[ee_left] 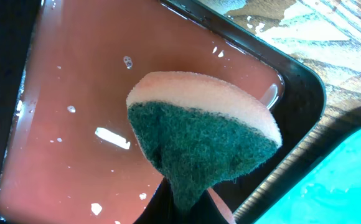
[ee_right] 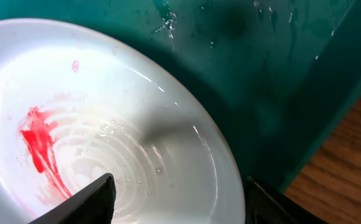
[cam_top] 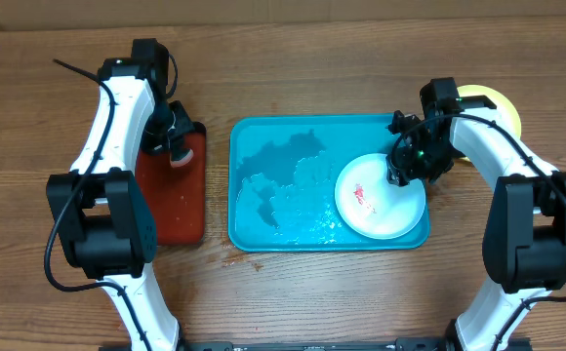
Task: Clean dirty plates on tray and stack at the side
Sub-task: 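Grasp the white plate rim with the right gripper and drag it left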
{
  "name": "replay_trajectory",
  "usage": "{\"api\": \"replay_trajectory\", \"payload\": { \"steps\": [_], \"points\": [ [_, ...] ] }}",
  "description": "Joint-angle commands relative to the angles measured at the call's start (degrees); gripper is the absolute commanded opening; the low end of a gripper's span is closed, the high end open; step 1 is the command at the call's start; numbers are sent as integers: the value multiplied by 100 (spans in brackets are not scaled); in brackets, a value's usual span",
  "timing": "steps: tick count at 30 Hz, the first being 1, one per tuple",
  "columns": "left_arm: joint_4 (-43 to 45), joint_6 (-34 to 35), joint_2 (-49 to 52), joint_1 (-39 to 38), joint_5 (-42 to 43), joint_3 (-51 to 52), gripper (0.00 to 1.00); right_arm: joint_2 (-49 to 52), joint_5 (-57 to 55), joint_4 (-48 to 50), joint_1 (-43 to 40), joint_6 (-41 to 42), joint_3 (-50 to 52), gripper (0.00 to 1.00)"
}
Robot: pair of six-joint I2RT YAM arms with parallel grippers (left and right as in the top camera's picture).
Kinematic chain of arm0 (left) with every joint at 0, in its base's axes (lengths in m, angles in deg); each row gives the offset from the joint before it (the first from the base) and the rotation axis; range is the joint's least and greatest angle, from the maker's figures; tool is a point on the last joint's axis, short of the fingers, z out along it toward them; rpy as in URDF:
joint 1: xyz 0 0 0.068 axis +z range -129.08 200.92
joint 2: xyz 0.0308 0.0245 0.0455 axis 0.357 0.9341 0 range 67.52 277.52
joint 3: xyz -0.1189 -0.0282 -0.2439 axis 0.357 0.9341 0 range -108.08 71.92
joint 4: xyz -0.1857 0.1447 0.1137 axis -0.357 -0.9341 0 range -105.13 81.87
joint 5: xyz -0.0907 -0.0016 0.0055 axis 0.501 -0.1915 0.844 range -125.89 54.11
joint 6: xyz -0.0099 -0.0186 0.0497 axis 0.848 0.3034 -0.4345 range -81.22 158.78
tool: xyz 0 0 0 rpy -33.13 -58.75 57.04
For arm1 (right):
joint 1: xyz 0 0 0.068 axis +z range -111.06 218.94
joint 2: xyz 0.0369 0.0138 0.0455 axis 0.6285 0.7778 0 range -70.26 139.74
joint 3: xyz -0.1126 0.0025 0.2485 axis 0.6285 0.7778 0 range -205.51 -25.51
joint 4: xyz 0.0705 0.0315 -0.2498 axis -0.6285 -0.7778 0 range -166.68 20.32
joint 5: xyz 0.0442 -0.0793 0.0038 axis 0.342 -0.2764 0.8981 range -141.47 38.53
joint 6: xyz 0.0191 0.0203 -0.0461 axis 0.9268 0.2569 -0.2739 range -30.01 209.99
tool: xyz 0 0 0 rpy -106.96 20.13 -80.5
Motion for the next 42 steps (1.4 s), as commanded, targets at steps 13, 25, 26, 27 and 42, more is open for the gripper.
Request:
{"api": "replay_trajectory", "payload": {
  "steps": [13,25,26,27,42],
  "points": [
    [39,-116,15,-11,245,52,4,63,-466,-361,323,2175,24,54],
    [46,-243,15,-13,326,52,4,63,-424,-197,321,2269,496,52],
    [46,-243,15,-13,326,52,4,63,-402,-140,321,2275,568,52],
    [44,-243,15,-13,326,52,4,63,-374,-79,321,2317,627,50],
    [-243,-413,15,13,380,186,4,61,-271,1062,321,3008,407,4]
  ]
}}
